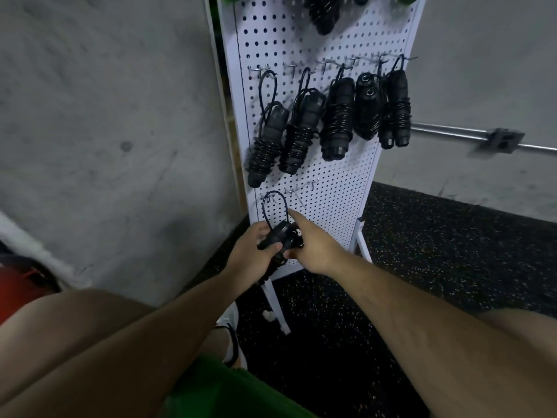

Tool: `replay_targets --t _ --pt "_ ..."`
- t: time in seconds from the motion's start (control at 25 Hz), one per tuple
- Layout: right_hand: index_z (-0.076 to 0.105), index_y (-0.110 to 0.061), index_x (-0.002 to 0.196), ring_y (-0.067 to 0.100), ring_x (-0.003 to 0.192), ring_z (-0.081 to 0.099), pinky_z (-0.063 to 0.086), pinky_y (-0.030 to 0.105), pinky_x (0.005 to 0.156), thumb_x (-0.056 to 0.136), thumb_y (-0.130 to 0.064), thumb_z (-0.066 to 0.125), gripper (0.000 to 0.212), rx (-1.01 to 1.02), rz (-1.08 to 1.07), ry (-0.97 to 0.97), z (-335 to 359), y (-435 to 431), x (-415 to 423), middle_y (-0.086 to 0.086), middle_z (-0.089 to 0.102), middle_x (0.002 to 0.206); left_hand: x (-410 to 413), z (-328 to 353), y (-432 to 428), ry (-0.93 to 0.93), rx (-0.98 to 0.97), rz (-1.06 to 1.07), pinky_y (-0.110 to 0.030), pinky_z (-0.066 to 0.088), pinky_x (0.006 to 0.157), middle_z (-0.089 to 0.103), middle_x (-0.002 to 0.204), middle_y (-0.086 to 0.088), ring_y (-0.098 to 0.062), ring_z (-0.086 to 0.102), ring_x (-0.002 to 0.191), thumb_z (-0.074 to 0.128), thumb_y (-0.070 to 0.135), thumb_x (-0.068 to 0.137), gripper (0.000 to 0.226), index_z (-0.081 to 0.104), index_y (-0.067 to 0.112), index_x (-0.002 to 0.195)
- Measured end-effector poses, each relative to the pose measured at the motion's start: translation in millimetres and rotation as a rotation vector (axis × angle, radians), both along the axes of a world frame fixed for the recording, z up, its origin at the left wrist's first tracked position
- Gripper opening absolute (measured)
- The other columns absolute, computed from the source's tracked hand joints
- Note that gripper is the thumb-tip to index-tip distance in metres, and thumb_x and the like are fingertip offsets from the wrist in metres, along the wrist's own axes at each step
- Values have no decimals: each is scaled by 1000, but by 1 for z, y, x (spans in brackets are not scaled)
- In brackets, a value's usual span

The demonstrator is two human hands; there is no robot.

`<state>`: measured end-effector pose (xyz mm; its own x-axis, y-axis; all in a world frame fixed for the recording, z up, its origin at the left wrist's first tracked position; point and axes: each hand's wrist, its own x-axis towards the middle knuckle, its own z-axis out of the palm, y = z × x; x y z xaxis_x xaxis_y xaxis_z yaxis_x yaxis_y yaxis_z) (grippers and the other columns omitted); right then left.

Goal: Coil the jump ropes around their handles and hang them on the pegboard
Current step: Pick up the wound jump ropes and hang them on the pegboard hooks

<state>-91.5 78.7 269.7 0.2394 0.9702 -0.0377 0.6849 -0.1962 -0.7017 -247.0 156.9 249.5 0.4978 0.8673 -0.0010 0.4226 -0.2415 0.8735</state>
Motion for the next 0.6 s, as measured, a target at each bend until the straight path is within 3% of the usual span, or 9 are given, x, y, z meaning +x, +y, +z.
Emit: replay_targets --t 0.12,0.28,0.44,0.6 --pt "15 -25 161 21 133 46 30 19 98 89 -16 74 93 -20 -11 -8 -11 14 -2 6 42 154 5 -12 15 25 -39 19 -38 44 107 61 120 10 -13 58 115 72 19 93 46 53 20 135" --pt "16 -25 161 21 135 46 29 18 101 92 -11 69 88 -14 -37 -25 -30 32 1 6 42 154 15 -33 29 3 -87 30 -33 42 107 61 125 6 -14 56 118 68 17 96 43 51 19 136" --pt "20 -29 160 19 138 44 31 26 112 95 -9 61 79 46 -97 18 -51 34 -1 2 38 157 25 -58 32 -21 -86 55 -29 40 107 60 125 7 -11 56 118 66 17 97 45 49 23 138" --pt "29 -24 156 15 137 43 27 19 110 97 -9 59 68 132 -120 2 -63 31 -6 -2 38 157 27 -69 30 19 -42 62 -25 38 108 61 131 6 -10 54 122 63 21 99 45 50 22 142"
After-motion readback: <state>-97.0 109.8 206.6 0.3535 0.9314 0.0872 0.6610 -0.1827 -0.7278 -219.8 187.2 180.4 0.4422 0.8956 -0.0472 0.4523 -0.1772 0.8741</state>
